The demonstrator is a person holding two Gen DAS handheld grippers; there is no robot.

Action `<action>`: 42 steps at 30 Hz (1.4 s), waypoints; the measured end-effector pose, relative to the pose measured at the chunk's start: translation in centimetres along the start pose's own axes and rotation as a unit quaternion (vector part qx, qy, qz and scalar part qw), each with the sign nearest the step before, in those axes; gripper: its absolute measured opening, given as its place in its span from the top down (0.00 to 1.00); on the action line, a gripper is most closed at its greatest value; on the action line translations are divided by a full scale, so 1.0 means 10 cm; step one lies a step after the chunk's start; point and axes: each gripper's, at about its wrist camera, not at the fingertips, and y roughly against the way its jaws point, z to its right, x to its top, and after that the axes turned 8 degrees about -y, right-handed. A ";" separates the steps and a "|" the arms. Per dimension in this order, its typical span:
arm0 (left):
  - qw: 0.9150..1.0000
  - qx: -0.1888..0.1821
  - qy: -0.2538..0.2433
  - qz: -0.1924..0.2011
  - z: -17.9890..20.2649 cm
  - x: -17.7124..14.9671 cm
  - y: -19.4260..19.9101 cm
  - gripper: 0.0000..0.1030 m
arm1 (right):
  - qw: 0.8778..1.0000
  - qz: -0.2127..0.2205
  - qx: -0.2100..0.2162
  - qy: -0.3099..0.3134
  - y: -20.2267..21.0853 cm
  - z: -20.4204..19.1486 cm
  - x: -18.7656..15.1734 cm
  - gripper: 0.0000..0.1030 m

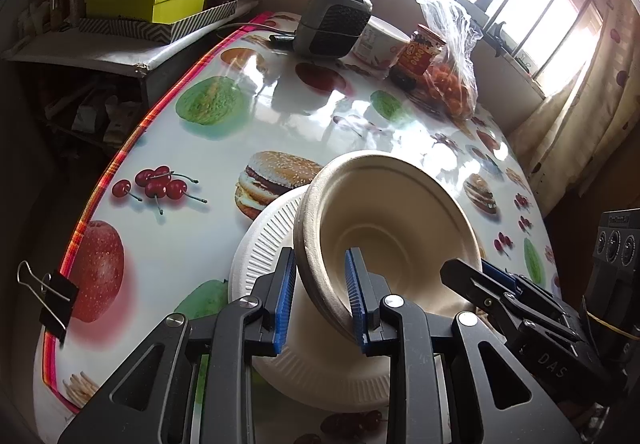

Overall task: Organize plates and bowls
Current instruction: 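Carry the bowl stack with both tools over the white plate stack, then lower the bowl stack onto the plates and open both tools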

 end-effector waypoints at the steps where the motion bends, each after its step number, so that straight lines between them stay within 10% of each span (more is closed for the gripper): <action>1: 1.000 0.000 0.000 0.000 0.00 0.00 0.00 0.75 | 1.000 0.000 0.000 0.000 0.00 0.00 0.00 0.66; 42: 1.000 -0.012 -0.008 0.009 0.05 -0.03 0.04 0.54 | 1.000 0.009 -0.001 0.000 0.09 -0.05 0.00 0.51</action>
